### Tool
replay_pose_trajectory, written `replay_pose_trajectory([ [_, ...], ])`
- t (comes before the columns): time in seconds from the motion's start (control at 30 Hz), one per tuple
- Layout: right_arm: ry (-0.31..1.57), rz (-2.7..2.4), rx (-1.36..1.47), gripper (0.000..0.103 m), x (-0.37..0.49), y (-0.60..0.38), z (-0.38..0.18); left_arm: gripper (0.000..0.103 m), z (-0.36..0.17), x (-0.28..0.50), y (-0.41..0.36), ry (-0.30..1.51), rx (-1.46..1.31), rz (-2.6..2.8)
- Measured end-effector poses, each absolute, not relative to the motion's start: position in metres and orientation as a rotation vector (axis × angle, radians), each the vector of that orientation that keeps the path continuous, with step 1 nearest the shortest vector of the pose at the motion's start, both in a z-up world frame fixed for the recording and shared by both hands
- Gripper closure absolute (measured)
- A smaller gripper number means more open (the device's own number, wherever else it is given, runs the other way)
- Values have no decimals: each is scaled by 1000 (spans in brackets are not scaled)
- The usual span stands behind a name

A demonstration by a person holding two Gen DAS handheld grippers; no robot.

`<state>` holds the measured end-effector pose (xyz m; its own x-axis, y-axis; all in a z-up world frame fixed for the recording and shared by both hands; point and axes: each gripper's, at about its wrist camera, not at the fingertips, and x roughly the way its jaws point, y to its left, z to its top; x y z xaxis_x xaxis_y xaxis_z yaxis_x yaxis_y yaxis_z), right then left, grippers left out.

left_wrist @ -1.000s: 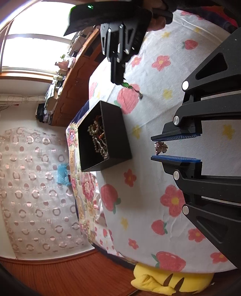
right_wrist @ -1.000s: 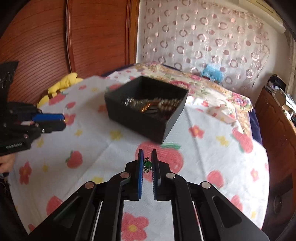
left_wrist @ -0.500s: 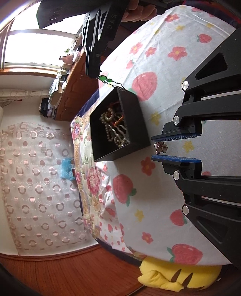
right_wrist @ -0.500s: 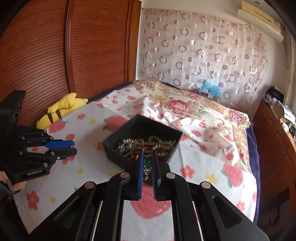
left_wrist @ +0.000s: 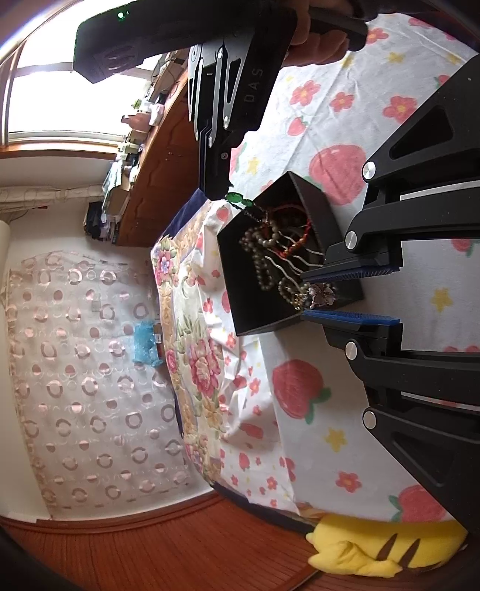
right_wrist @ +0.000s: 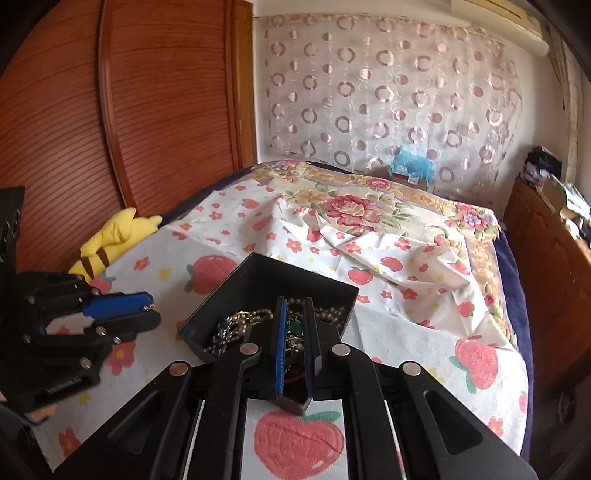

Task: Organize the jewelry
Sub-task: 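Lower the jade pendant and earring into the black box, opening both tools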

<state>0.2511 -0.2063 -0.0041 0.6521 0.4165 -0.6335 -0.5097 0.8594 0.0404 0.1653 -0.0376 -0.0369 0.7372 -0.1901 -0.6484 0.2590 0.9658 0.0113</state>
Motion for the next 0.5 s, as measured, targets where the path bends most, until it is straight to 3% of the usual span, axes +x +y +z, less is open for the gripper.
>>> replay_pose_trajectory([
  [0.13, 713, 541, -113, 88, 256, -216, -10, 89, -42, 175, -44, 708, 117, -247],
  [0.23, 706, 547, -83, 72, 255, -225, -9, 89, -44, 182, -49, 716, 121, -243],
  [0.5, 697, 531, -81, 72, 240, -248, -11, 89, -45, 196, -60, 711, 119, -244],
])
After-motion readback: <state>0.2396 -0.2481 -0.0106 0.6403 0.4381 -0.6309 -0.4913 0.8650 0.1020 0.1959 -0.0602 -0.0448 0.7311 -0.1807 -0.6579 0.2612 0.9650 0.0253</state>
